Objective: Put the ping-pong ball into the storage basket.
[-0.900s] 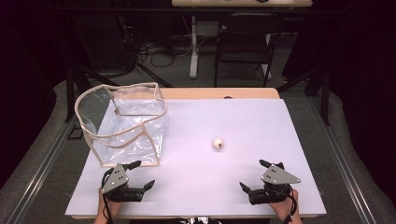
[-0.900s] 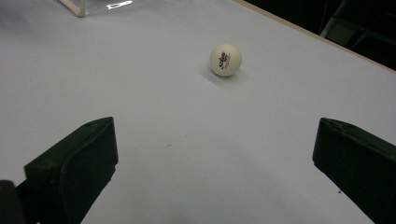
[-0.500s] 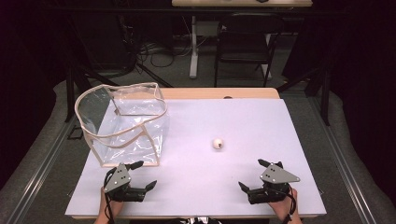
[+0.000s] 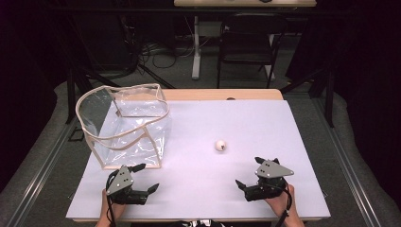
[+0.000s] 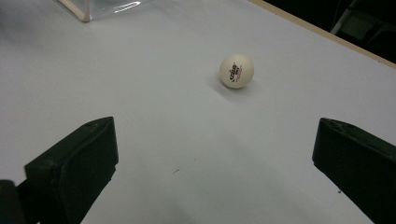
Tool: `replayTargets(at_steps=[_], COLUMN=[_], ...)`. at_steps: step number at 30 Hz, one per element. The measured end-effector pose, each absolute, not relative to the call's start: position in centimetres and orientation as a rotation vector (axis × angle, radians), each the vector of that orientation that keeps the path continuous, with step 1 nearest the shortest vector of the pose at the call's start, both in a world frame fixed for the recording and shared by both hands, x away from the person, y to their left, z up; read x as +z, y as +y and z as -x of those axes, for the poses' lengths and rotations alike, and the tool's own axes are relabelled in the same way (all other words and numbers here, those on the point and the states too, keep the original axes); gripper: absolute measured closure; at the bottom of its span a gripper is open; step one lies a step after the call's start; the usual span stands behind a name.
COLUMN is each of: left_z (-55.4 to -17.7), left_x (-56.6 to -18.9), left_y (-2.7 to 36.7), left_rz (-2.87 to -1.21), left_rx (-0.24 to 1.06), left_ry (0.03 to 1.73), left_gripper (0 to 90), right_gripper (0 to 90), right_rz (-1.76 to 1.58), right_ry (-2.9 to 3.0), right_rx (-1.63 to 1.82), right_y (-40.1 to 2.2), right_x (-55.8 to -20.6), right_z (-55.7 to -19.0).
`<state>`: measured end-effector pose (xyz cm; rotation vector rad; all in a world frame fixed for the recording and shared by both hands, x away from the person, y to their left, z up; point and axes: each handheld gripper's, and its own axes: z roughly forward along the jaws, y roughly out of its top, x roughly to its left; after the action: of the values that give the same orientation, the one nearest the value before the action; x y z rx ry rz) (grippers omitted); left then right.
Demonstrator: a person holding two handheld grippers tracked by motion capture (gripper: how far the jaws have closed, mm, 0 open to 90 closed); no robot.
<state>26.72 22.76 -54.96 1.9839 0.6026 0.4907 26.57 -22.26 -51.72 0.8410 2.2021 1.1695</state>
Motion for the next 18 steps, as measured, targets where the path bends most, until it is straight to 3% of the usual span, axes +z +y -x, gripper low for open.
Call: replayTargets(at_steps=[18], left_z=[-26.6], left_x=[-54.9], left_y=[22.7], left_rz=[-1.980], left_rx=[0.492], left_ry=[0.587], left_gripper=[16.2], right_gripper=[0.0], right_rz=[-0.872], right_ry=[2.240], right_rx=[1.142], right_y=[-20.5], right_x=[-50.5], right_z=[-29.6])
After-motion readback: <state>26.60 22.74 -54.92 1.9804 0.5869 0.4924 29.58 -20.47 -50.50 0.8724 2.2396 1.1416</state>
